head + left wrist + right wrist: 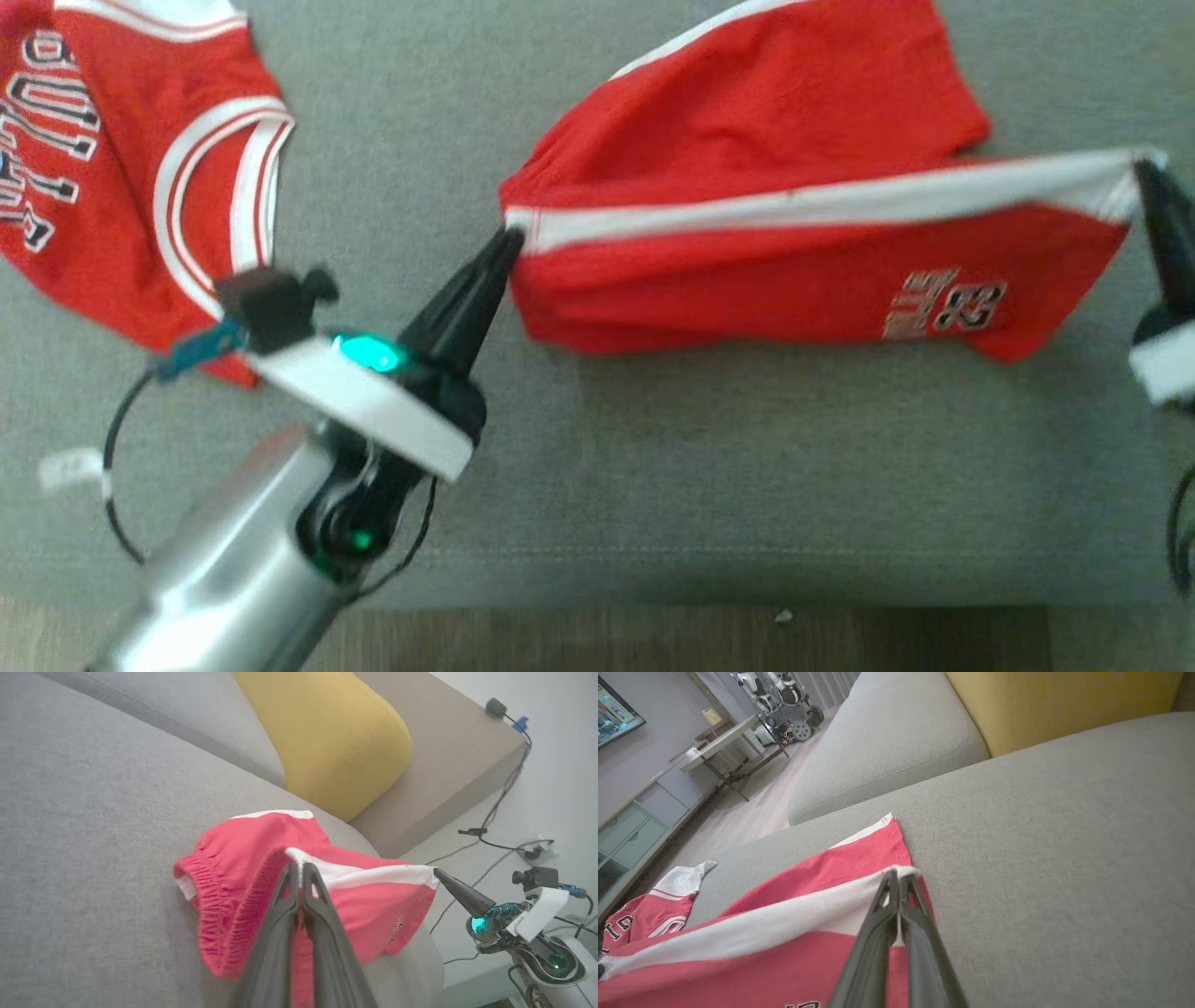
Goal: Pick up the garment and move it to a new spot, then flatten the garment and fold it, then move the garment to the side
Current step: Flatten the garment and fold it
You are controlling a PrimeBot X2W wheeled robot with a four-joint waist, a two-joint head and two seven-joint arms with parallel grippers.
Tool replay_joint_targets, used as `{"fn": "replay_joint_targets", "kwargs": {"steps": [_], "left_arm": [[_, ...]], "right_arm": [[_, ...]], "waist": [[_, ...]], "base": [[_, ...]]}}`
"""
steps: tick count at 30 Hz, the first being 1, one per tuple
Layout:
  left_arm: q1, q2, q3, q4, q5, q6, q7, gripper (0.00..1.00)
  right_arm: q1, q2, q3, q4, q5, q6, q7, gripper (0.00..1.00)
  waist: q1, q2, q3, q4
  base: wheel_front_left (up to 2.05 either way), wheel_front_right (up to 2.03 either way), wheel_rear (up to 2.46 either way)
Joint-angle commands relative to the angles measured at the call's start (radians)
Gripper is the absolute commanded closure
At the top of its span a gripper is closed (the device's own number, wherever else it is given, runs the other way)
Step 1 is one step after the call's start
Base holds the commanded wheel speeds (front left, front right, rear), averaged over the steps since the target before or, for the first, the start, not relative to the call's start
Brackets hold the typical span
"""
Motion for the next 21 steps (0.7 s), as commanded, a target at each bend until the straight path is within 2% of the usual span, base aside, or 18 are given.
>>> {"fn": "replay_joint_targets", "kwargs": {"steps": [1,6,11,19,20,21], "left_arm": [[-0.069,0.005,0.042,-0.010,-0.018,0.000,0.007,1.00],[-0.197,-0.055,0.054,0.105,-0.066,0.000,0.005,1.00],[-0.281,-0.100,0.087,0.233,-0.108,0.005,0.014,1.00],[-0.359,-0.146,0.081,0.359,-0.095,0.006,0.002,1.00],[-0.367,-0.152,0.083,0.371,-0.091,0.006,-0.006,0.87],[-0.374,-0.158,0.082,0.382,-0.086,0.005,-0.012,0.52]], "right_arm": [[-0.070,-0.028,0.007,-0.011,-0.008,0.006,0.021,1.00],[-0.275,-0.074,0.027,0.099,-0.020,0.006,0.081,1.00],[-0.442,-0.116,0.095,0.201,-0.023,0.006,0.130,1.00],[-0.637,-0.150,0.203,0.400,-0.043,0.006,0.123,0.99],[-0.654,-0.152,0.212,0.424,-0.047,0.006,0.111,0.63],[-0.668,-0.153,0.219,0.447,-0.047,0.006,0.100,0.28]], "waist": [[0.0000,0.0000,0.042,0.029],[0.0000,0.0000,0.097,0.058],[0.0000,0.0000,0.137,0.073],[0.0000,0.0000,0.179,0.096],[0.0000,0.0000,0.181,0.098],[0.0000,0.0000,0.183,0.100]], "base": [[0.00,0.00,0.00],[0.00,0.00,0.00],[0.00,0.00,0.00],[0.00,0.00,0.00],[0.00,0.00,0.00],[0.00,0.00,0.00]]}}
